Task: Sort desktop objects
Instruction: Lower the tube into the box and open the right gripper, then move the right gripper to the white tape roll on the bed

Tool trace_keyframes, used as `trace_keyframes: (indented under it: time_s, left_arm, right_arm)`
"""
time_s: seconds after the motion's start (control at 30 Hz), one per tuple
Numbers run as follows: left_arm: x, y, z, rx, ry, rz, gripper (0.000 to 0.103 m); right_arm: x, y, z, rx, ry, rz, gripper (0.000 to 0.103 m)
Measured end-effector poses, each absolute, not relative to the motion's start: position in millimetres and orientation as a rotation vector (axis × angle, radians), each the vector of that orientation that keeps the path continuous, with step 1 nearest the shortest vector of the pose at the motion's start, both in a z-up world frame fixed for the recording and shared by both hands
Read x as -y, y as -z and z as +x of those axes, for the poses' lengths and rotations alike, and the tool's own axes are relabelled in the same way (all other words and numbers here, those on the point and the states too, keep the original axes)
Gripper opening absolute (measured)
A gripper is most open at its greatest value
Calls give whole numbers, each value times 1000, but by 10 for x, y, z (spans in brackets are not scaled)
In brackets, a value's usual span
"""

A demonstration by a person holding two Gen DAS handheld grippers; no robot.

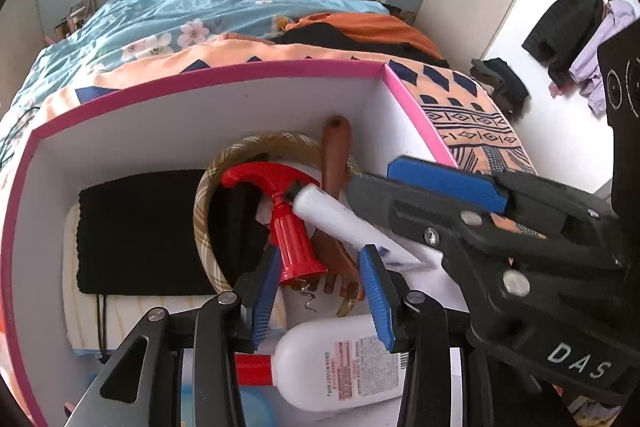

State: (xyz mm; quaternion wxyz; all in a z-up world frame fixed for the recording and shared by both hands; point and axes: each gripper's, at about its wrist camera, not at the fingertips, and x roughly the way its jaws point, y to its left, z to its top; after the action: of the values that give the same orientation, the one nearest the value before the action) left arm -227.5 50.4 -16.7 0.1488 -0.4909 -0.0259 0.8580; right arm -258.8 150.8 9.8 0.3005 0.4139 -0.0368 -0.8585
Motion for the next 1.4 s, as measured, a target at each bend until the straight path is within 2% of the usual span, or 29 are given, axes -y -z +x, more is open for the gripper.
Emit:
trace_keyframes:
  time_s: [0.4,0.7,0.9,1.13,1.4]
  left_arm:
    - [-386,37,-2004,20,-2548,-1307,42]
    - [-390,-186,-1489,-82,-2564,-1149,43]
    - [-390,-330,-1050,-148,-2551,-1018,49]
    - [-369,-261,-673,-232,-2523,-991,49]
    - [-291,-10,-452,-159,-2512,-1057,51]
  right_arm:
    - [-1650,-80,-2355,95,2269,1074,32]
    - [-1737,-169,-2066,123,2227,1014,33]
    - [-1812,-308,-1695,119,2202,928,33]
    - [-1844,-312,-1196,52,2139,884,33]
    - [-1774,-6,-705,-69,2077,913,33]
